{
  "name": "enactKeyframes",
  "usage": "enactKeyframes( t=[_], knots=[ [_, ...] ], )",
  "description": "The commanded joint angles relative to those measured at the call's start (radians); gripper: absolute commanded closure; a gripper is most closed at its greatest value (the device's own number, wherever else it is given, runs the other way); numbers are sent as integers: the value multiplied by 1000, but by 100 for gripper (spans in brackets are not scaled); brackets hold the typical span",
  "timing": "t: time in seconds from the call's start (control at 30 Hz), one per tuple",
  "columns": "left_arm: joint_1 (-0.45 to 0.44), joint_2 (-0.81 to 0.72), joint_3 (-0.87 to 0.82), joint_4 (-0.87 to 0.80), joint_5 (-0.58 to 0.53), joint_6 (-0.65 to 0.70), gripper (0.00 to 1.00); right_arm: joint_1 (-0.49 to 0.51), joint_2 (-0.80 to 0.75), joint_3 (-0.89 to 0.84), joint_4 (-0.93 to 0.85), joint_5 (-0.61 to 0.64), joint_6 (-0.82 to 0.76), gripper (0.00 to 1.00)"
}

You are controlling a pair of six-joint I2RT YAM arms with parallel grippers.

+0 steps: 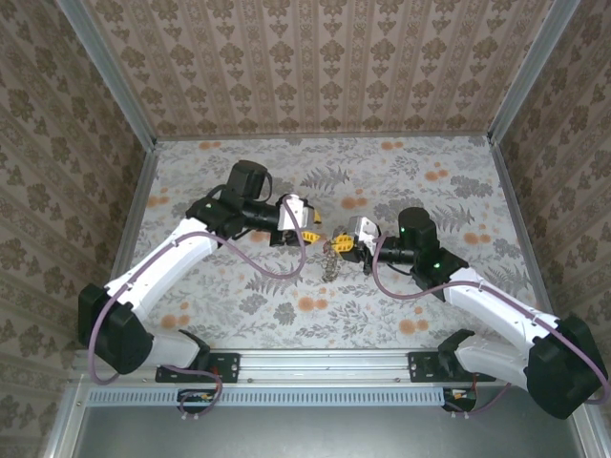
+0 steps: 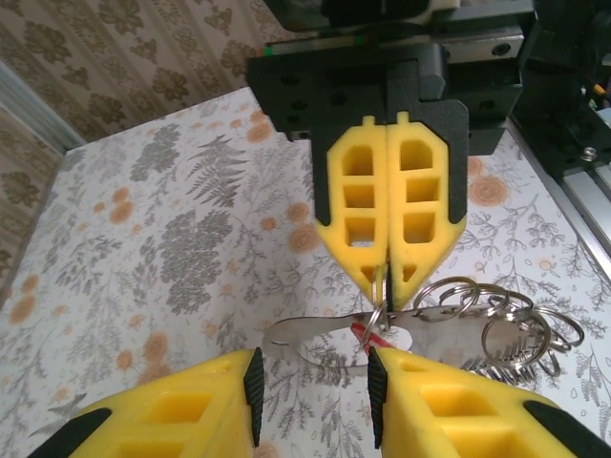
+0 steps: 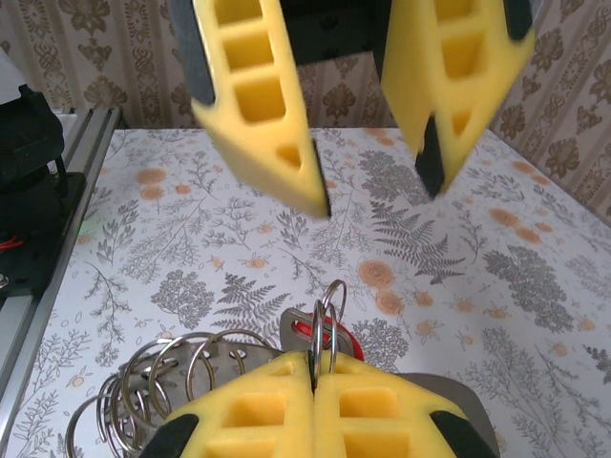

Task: Put the keys on the keyring

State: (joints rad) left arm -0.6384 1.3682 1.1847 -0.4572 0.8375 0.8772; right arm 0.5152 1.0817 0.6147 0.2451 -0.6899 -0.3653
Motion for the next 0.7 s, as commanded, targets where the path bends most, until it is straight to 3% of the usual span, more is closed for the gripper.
enactKeyframes(
  t=[0.0,0.17,0.3,0.47,0.67],
  knots=[
    [-25,45,17,-20,42,47,64,2,-17,40,-5,-43,-21,100],
    [-33,69,24,-44,48,71,68,2,-19,37,-4,-42,-20,100],
    [-32,86,54,-108,36,120,90,2,-19,40,1,-36,-18,100],
    [-36,88,63,-135,9,150,100,0,-20,29,63,-15,40,100],
    [-82,64,14,-81,-170,161,100,-1,7,-26,312,13,234,100]
  ],
)
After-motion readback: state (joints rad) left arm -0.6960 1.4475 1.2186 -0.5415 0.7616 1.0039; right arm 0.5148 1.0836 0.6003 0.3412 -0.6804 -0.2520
